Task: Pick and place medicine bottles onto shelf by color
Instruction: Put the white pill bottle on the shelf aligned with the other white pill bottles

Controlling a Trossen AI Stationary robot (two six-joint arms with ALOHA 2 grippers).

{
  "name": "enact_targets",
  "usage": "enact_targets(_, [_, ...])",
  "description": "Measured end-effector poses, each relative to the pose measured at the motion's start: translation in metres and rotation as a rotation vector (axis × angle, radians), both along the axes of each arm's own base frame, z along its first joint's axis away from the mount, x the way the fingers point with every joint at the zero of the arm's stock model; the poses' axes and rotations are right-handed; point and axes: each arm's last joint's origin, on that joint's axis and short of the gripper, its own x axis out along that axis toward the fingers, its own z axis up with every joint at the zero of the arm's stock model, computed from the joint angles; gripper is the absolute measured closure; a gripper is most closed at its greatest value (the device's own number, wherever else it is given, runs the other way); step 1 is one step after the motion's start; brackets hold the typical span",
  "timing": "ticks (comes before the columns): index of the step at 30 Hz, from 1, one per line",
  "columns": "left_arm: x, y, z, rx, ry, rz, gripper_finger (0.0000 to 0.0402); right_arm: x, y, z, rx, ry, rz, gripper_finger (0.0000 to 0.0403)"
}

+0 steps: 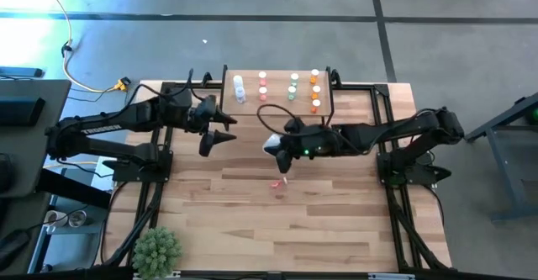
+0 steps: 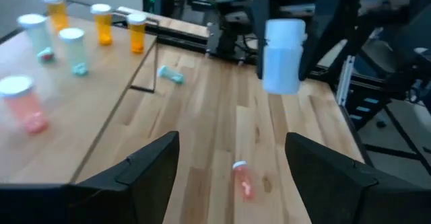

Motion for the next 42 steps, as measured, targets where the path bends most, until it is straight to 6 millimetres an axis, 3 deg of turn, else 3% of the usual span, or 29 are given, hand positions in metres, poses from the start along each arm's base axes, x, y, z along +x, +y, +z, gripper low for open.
enact_targets(8, [0.022, -0.006, -0.001, -0.005, -0.061, -0.053, 0.0143, 0.004, -0.023, 0.017, -0.038, -0.032, 0.074, 0.0267])
enact_targets(18, [0.053, -0.006, -0.014, -0.025, -0.081, -0.081, 0.0142, 0.005, -0.042, 0.017, -0.033, -0.031, 0.186, 0.0267])
enact_targets(27, [0.079, 0.001, -0.028, -0.071, -0.108, -0.037, 0.0142, 0.004, -0.052, 0.016, -0.022, -0.025, 0.187, 0.0267])
enact_targets(42, [0.092, 0.004, -0.032, -0.068, -0.158, -0.028, 0.0155, 0.003, -0.054, 0.014, 0.024, 0.000, 0.159, 0.0267])
